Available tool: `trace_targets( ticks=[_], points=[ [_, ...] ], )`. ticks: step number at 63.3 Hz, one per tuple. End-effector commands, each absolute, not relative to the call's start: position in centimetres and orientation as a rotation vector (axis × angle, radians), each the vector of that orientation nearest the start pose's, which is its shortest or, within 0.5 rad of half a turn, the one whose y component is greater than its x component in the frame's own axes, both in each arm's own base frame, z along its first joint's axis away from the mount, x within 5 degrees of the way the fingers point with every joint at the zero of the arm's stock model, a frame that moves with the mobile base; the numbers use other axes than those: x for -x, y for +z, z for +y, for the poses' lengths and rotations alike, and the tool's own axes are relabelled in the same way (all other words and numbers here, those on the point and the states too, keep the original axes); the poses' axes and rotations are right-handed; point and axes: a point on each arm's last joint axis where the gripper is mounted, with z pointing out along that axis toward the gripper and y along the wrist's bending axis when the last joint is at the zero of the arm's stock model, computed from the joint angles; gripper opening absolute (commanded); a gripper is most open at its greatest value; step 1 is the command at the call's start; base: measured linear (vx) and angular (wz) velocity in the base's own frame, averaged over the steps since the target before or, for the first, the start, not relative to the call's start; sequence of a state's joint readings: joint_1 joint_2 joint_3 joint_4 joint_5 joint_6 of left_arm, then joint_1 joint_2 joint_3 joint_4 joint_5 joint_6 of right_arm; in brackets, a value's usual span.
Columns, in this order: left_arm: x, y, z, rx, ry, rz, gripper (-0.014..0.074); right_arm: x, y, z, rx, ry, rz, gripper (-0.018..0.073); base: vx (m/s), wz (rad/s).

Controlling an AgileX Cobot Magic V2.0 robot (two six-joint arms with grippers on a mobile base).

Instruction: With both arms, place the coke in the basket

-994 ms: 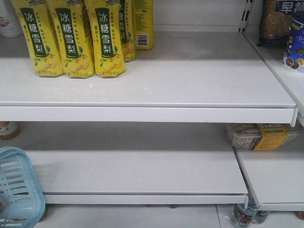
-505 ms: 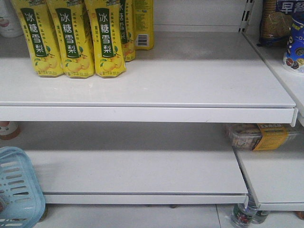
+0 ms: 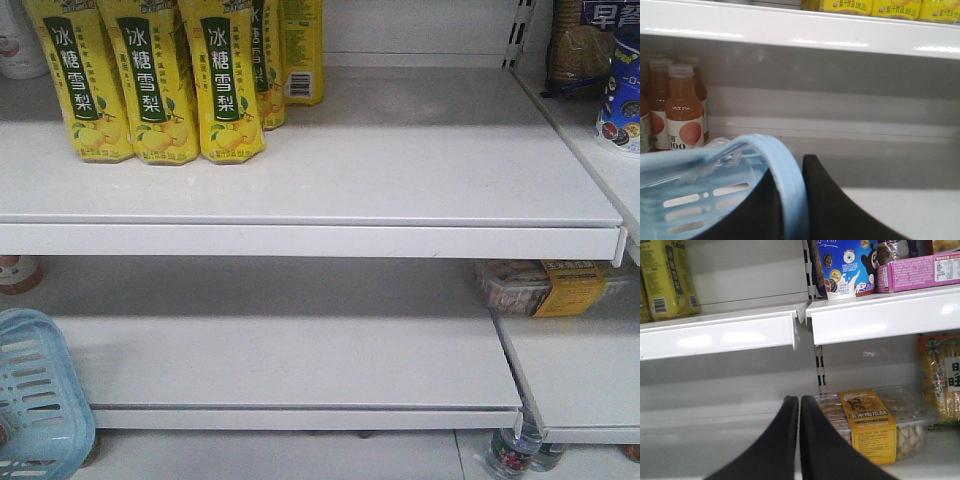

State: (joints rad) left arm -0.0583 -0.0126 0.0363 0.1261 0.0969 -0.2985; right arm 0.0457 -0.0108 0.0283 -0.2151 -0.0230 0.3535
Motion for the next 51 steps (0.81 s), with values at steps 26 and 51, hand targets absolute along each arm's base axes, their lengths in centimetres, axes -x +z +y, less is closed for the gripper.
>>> trace_targets(
  ticks=[26,51],
  points=[
    [-5.50,20.80,-0.42,0.033,-0.151,1.423,-0.0006,-5.46,20.95,0.40,-0.049,0.159,1.408,-0.0004,0.00,0.00],
    [-5.50,20.80,-0.42,0.033,-0.151,1.423,-0.0006,-5.46,20.95,0.40,-0.049,0.159,1.408,-0.0004,0.00,0.00]
  ],
)
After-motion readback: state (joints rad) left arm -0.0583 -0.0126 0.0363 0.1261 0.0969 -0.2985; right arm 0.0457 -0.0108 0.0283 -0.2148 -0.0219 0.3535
